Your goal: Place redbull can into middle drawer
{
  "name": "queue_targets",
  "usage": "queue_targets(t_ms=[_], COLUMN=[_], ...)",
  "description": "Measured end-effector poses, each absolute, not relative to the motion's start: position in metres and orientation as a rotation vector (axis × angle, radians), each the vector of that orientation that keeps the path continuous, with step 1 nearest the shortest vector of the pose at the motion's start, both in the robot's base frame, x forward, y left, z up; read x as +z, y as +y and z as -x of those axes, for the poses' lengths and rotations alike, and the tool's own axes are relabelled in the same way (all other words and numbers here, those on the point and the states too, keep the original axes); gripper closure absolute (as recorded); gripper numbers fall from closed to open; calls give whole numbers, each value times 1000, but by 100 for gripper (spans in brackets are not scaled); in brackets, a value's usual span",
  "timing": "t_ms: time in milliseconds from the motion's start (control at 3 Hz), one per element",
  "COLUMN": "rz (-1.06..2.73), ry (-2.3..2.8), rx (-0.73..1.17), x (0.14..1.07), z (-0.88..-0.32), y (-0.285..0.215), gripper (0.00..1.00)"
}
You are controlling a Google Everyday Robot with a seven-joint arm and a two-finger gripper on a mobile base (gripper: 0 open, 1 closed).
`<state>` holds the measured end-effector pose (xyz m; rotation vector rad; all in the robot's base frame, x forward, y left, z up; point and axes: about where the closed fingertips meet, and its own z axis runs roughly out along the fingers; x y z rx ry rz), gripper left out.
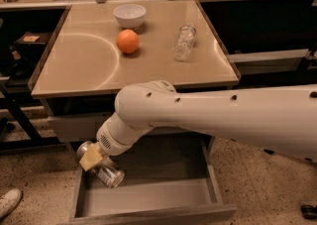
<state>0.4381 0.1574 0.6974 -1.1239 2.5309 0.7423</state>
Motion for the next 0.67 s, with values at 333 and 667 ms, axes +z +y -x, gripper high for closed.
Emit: queue_targets(t_ms=[333,667], rz=[1077,989], ry=[2575,2635], rx=[801,860], x=[652,586], z=[-432,-433], y=[161,159], gripper=[100,100])
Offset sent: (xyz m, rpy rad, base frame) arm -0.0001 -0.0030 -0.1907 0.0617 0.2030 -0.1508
